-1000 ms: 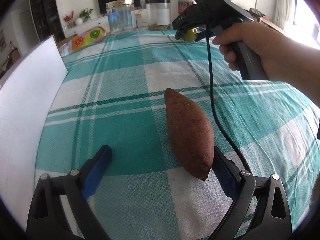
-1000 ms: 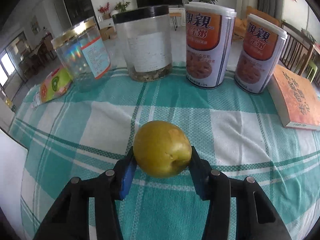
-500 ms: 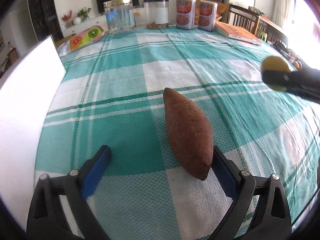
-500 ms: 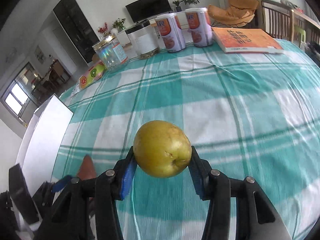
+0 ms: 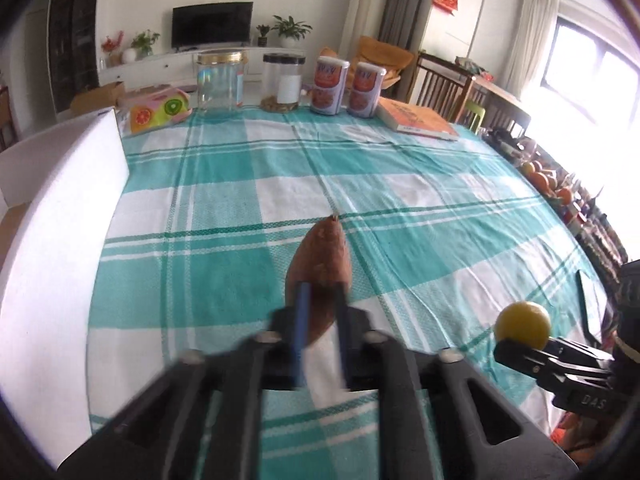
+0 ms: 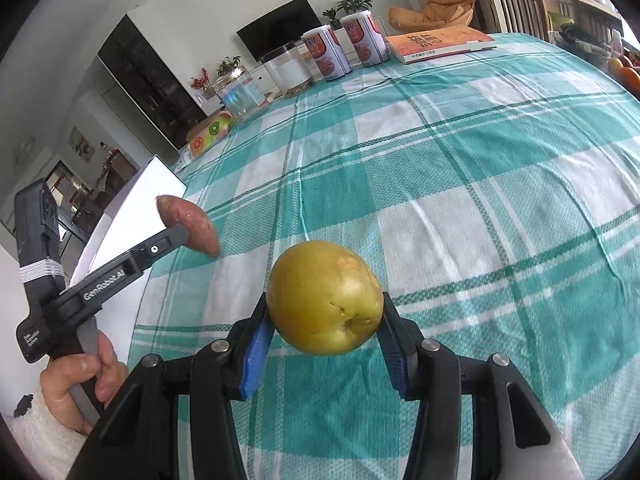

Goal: Organize fruits
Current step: 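Carry sweet potato and yellow fruit over the white box and open both tools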

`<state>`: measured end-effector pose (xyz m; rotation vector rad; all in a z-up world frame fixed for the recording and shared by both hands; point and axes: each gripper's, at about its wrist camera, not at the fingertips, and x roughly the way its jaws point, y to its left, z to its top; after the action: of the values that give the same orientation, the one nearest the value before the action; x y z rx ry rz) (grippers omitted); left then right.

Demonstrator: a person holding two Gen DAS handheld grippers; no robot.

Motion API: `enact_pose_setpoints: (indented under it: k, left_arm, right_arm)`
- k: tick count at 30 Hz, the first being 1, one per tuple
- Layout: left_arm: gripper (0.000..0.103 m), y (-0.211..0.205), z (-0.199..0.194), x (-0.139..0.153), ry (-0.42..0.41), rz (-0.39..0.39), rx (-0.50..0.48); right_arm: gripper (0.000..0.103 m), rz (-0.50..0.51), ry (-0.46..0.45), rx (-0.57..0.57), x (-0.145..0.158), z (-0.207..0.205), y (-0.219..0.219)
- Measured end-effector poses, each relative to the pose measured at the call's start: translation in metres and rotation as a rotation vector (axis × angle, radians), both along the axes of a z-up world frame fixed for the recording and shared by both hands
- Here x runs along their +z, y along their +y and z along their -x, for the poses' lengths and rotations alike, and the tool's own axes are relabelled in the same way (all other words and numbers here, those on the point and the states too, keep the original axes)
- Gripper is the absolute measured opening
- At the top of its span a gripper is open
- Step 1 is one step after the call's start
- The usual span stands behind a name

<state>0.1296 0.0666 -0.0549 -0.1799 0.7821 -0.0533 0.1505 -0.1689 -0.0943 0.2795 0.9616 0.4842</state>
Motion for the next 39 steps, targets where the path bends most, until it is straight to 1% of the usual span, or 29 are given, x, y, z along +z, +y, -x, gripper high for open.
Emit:
enact_pose_setpoints:
  k: [2, 4, 5, 6, 8, 9, 10, 11, 13, 14, 15, 16, 17, 18, 20, 21, 22, 23, 24, 25, 26, 28, 29, 31, 33, 36, 37, 39]
  left_arm:
    - [0.004, -0.003, 0.01, 0.003, 0.006, -0.004, -0.024]
    - [0.004, -0.006, 0.01, -0.009, 0.056, -0.009, -0.055]
    - [0.005, -0.005, 0.011, -0.015, 0.086, 0.001, -0.06]
    - [0.007, -0.002, 0.013, -0.019, 0.101, 0.012, -0.055]
    - [0.035, 0.005, 0.02, -0.017, 0.083, 0.033, -0.027]
    - [0.071, 0.009, 0.021, -0.013, 0.067, 0.045, -0.013]
    - [0.084, 0.012, 0.021, -0.008, 0.045, 0.053, -0.002]
    - [0.083, 0.013, 0.018, -0.003, 0.026, 0.06, -0.003]
    - [0.083, 0.012, 0.0, 0.002, 0.037, 0.058, -0.009]
    - [0.083, 0.01, -0.012, 0.001, 0.069, 0.067, -0.02]
    - [0.083, 0.005, -0.025, -0.002, 0.129, 0.095, -0.054]
    - [0.083, -0.002, -0.035, -0.006, 0.171, 0.14, -0.099]
    - [0.083, -0.01, -0.042, -0.009, 0.196, 0.177, -0.14]
    - [0.083, -0.02, -0.049, -0.013, 0.214, 0.177, -0.161]
    - [0.083, -0.041, -0.065, -0.026, 0.23, 0.108, -0.144]
    - [0.083, -0.05, -0.073, -0.033, 0.251, 0.088, -0.132]
    - [0.081, -0.057, -0.081, -0.041, 0.273, 0.093, -0.13]
    - [0.081, -0.063, -0.087, -0.047, 0.284, 0.092, -0.123]
    - [0.076, -0.068, -0.091, -0.051, 0.278, 0.071, -0.109]
    - [0.046, -0.072, -0.092, -0.054, 0.264, 0.044, -0.102]
    - [0.044, -0.075, -0.091, -0.054, 0.252, 0.035, -0.111]
    - [0.044, -0.076, -0.081, -0.051, 0.237, 0.009, -0.119]
    - [0.044, -0.073, -0.073, -0.048, 0.231, 0.02, -0.128]
    - [0.044, -0.059, -0.046, -0.033, 0.216, 0.088, -0.137]
    - [0.044, -0.041, -0.013, -0.009, 0.182, 0.161, -0.157]
    - [0.044, -0.011, 0.052, 0.034, 0.115, 0.239, -0.187]
    - [0.044, -0.002, 0.072, 0.049, 0.091, 0.252, -0.192]
    - [0.044, 0.021, 0.108, 0.076, 0.042, 0.265, -0.178]
  right_arm:
    - [0.05, -0.006, -0.004, 0.001, 0.002, 0.006, -0.001]
    - [0.05, -0.009, -0.007, -0.004, 0.003, 0.01, -0.002]
    - [0.05, -0.011, -0.012, -0.009, 0.004, 0.011, -0.004]
    - [0.05, -0.013, -0.022, -0.016, 0.006, 0.013, -0.006]
    - [0.05, -0.027, -0.041, -0.022, 0.009, 0.019, -0.01]
    - [0.05, -0.036, -0.047, -0.024, 0.01, 0.02, -0.012]
    - [0.05, -0.039, -0.052, -0.026, 0.01, 0.022, -0.013]
    - [0.05, -0.042, -0.057, -0.027, 0.011, 0.022, -0.013]
    - [0.05, -0.046, -0.06, -0.027, 0.011, 0.022, -0.013]
    - [0.05, -0.046, -0.061, -0.026, 0.011, 0.022, -0.013]
    - [0.05, -0.046, -0.063, -0.026, 0.011, 0.022, -0.013]
    - [0.05, -0.047, -0.066, -0.027, 0.012, 0.022, -0.013]
    - [0.05, -0.051, -0.073, -0.031, 0.012, 0.023, -0.014]
    - [0.05, -0.058, -0.08, -0.038, 0.013, 0.024, -0.016]
    - [0.05, -0.08, -0.09, -0.053, 0.015, 0.026, -0.021]
    - [0.05, -0.087, -0.09, -0.061, 0.015, 0.026, -0.023]
    - [0.05, -0.092, -0.088, -0.067, 0.014, 0.026, -0.025]
    - [0.05, -0.095, -0.086, -0.07, 0.014, 0.025, -0.026]
    - [0.05, -0.096, -0.086, -0.071, 0.014, 0.026, -0.026]
    - [0.05, -0.096, -0.088, -0.071, 0.015, 0.026, -0.026]
    - [0.05, -0.095, -0.091, -0.071, 0.015, 0.026, -0.026]
    - [0.05, -0.094, -0.095, -0.073, 0.016, 0.027, -0.027]
    - [0.05, -0.095, -0.096, -0.074, 0.016, 0.027, -0.027]
    - [0.05, -0.097, -0.096, -0.071, 0.016, 0.027, -0.027]
    - [0.05, -0.084, -0.104, -0.065, 0.017, 0.027, -0.024]
    - [0.05, -0.042, -0.129, -0.033, 0.023, 0.028, -0.011]
    - [0.05, -0.031, -0.14, -0.019, 0.026, 0.029, -0.005]
    - [0.05, -0.058, -0.132, 0.017, 0.031, 0.03, 0.009]
